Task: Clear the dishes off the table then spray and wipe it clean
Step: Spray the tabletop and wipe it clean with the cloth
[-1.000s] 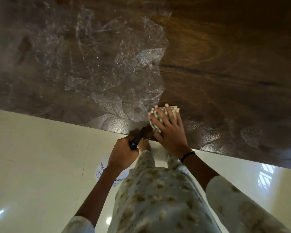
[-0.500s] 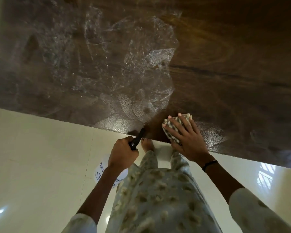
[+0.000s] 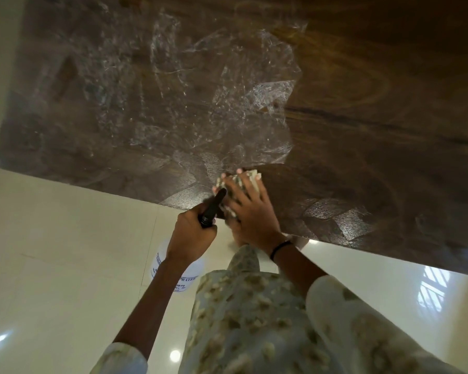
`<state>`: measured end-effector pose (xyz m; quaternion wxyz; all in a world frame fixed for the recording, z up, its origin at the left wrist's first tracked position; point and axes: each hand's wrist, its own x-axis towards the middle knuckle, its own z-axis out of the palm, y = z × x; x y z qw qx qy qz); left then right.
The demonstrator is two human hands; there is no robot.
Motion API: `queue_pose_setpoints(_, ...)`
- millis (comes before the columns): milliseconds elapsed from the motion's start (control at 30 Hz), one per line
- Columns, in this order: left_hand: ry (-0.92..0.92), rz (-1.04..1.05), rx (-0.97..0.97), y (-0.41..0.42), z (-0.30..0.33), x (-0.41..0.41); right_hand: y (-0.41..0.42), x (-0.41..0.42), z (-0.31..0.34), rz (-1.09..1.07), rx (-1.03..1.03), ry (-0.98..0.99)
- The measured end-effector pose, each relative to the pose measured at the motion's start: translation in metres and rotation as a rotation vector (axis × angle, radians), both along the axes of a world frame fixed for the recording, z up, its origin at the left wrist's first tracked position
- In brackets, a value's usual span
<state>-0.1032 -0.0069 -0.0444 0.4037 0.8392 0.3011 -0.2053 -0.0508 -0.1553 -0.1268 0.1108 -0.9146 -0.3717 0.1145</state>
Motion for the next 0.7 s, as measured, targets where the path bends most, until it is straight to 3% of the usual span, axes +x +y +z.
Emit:
queue_pose_setpoints(167, 0.014, -0.006, -0.006, 0.006, 0.003, 0.008, -0.057, -0.008, -0.003, 0.271, -0.055, -0.048)
queue_pose_setpoints(267, 0.005, -0.013, -0.033, 0.010, 0.000, 0.009, -0.075, 0.017, 0.002, 0.105, -0.087, -0.030)
queue_pose_setpoints(433, -0.002, -0.018, -0.042, 0.015, -0.001, 0.009, -0.008, 0.040, 0.005, -0.151, -0.042, 0.001)
queue_pose_setpoints(567, 0.037, -0.042, -0.043, 0.015, 0.004, 0.014, 0.025, 0.010, -0.001, 0.043, -0.056, 0.015)
queue_pose_setpoints(700, 0.026, -0.102, -0.072, 0.014, 0.004, 0.020, -0.027, -0.006, 0.001, 0.221, -0.067, -0.043)
